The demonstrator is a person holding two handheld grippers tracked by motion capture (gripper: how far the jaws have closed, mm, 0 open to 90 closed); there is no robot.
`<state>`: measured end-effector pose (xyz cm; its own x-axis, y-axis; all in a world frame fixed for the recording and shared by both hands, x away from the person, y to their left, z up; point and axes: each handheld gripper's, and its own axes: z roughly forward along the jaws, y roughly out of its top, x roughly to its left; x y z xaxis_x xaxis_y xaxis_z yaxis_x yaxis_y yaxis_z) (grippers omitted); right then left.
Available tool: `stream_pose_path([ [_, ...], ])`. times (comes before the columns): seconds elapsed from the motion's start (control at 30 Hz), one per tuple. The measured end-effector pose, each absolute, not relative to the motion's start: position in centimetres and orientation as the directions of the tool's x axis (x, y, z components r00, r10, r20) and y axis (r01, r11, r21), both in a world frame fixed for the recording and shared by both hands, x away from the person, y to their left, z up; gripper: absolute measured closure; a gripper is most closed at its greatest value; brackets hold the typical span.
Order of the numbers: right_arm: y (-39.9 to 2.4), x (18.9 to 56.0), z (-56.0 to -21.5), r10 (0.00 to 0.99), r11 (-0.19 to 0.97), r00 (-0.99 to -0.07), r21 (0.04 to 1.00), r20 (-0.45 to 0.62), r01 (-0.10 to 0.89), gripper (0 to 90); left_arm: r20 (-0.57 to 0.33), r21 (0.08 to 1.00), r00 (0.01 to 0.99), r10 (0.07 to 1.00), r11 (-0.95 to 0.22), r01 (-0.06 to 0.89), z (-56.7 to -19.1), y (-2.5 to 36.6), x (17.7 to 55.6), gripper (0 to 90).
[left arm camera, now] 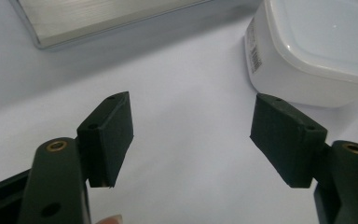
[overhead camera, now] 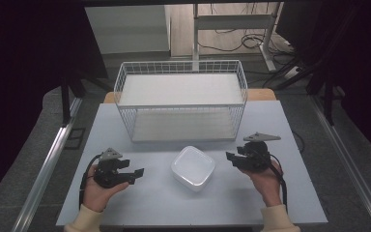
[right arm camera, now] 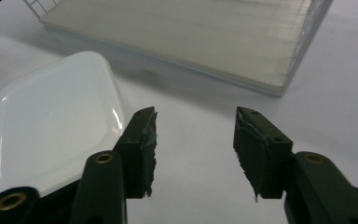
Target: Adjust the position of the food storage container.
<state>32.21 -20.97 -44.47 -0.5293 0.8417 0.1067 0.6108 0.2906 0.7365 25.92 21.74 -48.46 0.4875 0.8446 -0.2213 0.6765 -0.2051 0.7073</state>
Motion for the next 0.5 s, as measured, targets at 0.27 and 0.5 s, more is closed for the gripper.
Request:
stream_pose_path([
  [0.27,-19.9,33.9,-45.4,0.794,0.377,-0.600,0.694,0.100,0.614,74.0,-0.220,0.694,0.486,0.846,-0.215,0.688,-49.0,21.4,26.2,28.8],
  [0.5,-19.0,34.2,-46.6,0.762,0.441,-0.642,0.661,0.081,0.607,88.6,-0.223,0.691,0.484,0.846,-0.213,0.691,-49.1,21.3,26.1,28.7],
])
